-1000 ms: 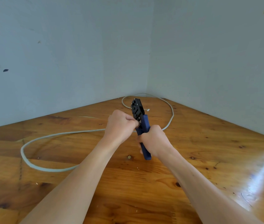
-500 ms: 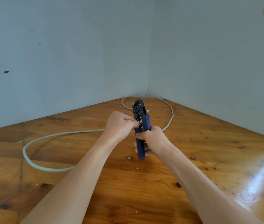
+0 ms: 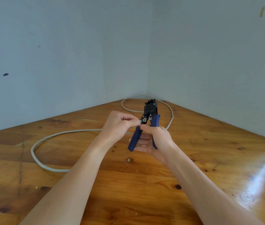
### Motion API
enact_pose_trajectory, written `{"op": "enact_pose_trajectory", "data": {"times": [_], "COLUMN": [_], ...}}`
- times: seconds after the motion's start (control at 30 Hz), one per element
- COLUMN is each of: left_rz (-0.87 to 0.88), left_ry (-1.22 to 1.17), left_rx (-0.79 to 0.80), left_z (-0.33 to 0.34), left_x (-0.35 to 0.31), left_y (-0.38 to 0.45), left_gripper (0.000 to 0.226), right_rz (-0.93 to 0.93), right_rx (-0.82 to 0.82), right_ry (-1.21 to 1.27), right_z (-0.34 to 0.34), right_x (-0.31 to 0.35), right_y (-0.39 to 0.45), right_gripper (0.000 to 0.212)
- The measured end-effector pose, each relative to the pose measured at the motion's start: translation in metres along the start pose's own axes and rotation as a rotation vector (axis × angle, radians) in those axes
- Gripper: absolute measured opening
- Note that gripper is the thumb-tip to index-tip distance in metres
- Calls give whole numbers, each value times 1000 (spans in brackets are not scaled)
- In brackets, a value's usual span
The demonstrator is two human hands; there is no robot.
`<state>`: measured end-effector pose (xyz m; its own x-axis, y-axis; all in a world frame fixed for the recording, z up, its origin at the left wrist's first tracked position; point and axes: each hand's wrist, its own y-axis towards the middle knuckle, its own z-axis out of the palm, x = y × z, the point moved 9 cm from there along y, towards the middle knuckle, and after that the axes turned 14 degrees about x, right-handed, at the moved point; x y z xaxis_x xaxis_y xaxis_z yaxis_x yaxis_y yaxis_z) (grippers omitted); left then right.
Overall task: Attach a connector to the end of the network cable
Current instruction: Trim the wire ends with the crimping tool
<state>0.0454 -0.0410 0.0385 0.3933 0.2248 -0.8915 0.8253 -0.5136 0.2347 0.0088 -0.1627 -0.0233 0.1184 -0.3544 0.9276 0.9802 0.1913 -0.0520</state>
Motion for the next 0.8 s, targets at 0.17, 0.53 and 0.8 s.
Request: {"op": "enact_pose_trajectory", "data": {"times": [0.17, 0.53, 0.8], "left_rz": [54, 65, 65], "left_ry": [61, 41, 23], "left_rx": [38, 63, 72], "left_z": [2, 5, 7], "left_x": [-6, -7, -9], "left_y": [0, 0, -1], "left_gripper": [15, 15, 15], "right_rz": [-22, -23, -28], "right_rx": [3, 31, 56], "right_ry": [104, 153, 174], "right_z": [-1, 3, 5], "right_x": [0, 1, 3], "right_y": [1, 0, 0], "right_gripper": [17, 35, 34]}}
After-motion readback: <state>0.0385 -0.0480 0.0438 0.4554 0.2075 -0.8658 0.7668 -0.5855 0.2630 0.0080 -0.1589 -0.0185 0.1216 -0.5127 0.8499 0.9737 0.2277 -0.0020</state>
